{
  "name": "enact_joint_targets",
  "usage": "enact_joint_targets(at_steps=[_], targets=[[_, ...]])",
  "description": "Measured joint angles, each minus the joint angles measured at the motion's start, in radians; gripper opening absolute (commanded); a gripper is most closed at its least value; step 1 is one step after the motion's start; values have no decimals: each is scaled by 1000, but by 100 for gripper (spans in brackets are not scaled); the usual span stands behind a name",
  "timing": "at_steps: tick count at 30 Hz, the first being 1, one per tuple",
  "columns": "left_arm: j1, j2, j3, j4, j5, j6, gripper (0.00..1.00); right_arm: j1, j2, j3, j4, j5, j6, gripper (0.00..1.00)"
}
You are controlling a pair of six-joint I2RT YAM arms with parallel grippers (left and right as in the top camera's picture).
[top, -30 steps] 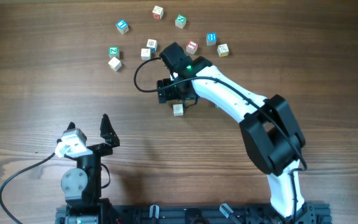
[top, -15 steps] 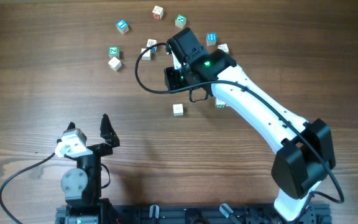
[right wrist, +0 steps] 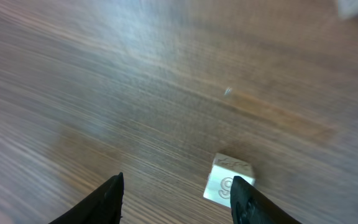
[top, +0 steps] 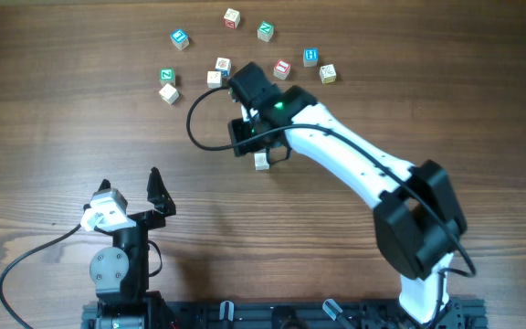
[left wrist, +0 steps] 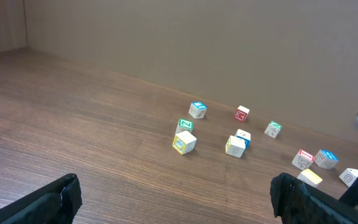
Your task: Form a horizontal line
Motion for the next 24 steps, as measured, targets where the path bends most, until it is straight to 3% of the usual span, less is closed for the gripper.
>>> enact_joint_targets(at_steps=[2,6,12,16,21,24], targets=[[0,0,0,0,0,0,100,10,33,-1,-13,15,33,60],[0,0,0,0,0,0,100,12,87,-4,-42,38,78,73],[0,0,0,0,0,0,100,12,95,-5,-59,70,89,76],[0,0,0,0,0,0,100,12,96,-6,-95,101,103,62],[0,0,0,0,0,0,100,13,96,-26,-70,103,137,57],[0,0,0,0,0,0,100,13,97,-53,-60,105,151,48]])
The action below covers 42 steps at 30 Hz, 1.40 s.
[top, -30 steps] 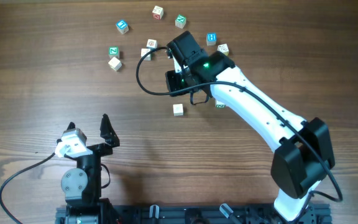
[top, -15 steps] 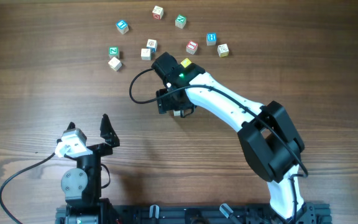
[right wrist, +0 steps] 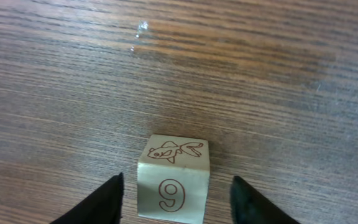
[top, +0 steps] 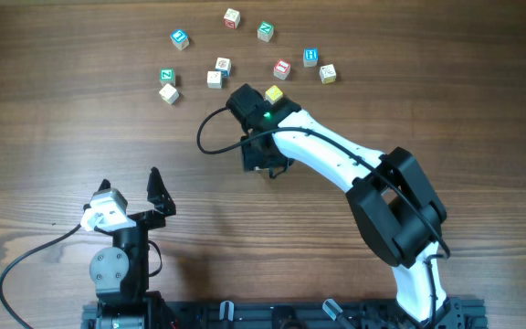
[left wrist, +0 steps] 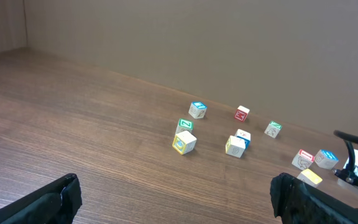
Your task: Form a horizontal line
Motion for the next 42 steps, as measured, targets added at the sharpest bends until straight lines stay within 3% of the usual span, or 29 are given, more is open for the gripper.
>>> enact_joint_targets(at_steps=[2,12,13,17,42], targets=[[0,0,0,0,0,0,100,0,0,-2,1,0,4,43],[0,0,0,0,0,0,100,0,0,-2,7,0,11,41],[0,0,0,0,0,0,100,0,0,-2,7,0,11,34],[0,0,0,0,0,0,100,0,0,-2,8,0,16,27],[0,0,0,0,0,0,100,-43,0,-3,71,45,23,27]])
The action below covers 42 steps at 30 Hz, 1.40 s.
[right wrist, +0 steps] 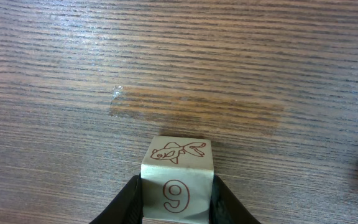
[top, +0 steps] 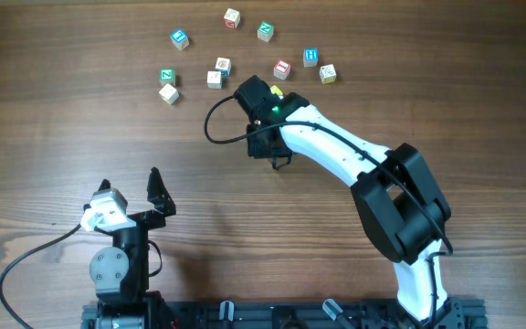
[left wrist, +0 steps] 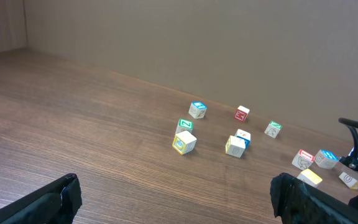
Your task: Form a horizontal line
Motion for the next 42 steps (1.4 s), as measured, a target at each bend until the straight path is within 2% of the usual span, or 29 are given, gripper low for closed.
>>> enact_joint_targets(at_steps=[13,17,26,42], targets=[[0,0,0,0,0,0,100,0,0,0,-15,0,0,26],[0,0,0,0,0,0,100,0,0,0,-15,0,0,23],[0,0,0,0,0,0,100,0,0,0,-27,28,0,29],[0,0,0,0,0,0,100,0,0,0,-54,30,7,29]])
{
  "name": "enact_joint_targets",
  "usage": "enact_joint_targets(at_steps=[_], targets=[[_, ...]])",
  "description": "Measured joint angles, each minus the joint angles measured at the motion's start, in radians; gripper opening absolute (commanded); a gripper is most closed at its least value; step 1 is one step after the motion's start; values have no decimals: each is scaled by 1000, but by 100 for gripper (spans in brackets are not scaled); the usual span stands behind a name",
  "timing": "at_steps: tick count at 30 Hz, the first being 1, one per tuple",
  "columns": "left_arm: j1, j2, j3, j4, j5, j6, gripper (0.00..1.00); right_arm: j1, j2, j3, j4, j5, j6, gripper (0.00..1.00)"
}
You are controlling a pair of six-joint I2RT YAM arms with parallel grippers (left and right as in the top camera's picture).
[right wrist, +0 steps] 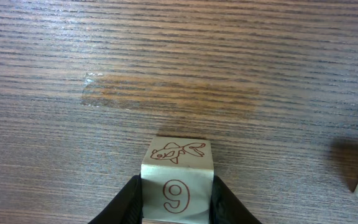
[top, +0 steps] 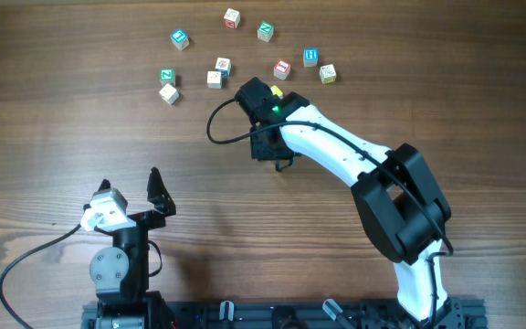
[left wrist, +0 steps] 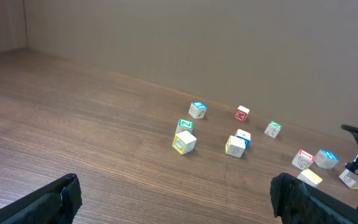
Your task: Form a horizontal line
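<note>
A cream block with a red 9 and a goldfish [right wrist: 177, 177] sits between the fingers of my right gripper [right wrist: 177, 202], which is shut on it low over the wood. From overhead the right gripper [top: 267, 149] is just below the scattered blocks, and its wrist hides the 9 block. Several lettered blocks lie loose at the far side, among them a blue one [top: 180, 38], a red one [top: 282, 68] and a green one [top: 265, 31]. My left gripper [left wrist: 179, 208] rests open at the near left, holding nothing.
A yellow block [top: 277, 91] peeks out beside the right wrist. Another block's edge shows at the right of the right wrist view. The right arm's black cable [top: 215, 128] loops left of the wrist. Bare wood lies between the two arms.
The right gripper, still shut on the 9 block, has shifted slightly to the right over the table; a neighbouring block's edge has come into its view. The left arm has not moved.
The right gripper was open above the 9 block, which lay alone below the cluster. Then it stood low with open fingers on either side of the block. Later it was shut on the block, closer to the cluster, and it holds it there now.
</note>
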Motion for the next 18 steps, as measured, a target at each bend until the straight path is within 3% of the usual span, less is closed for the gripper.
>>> enact_joint_targets(at_steps=[4,8,15,18], targets=[[0,0,0,0,0,0,100,0,0,0,-7,0,0,31],[0,0,0,0,0,0,100,0,0,0,-11,0,7,40],[0,0,0,0,0,0,100,0,1,0,-17,1,11,79],[0,0,0,0,0,0,100,0,1,0,-17,3,12,86]])
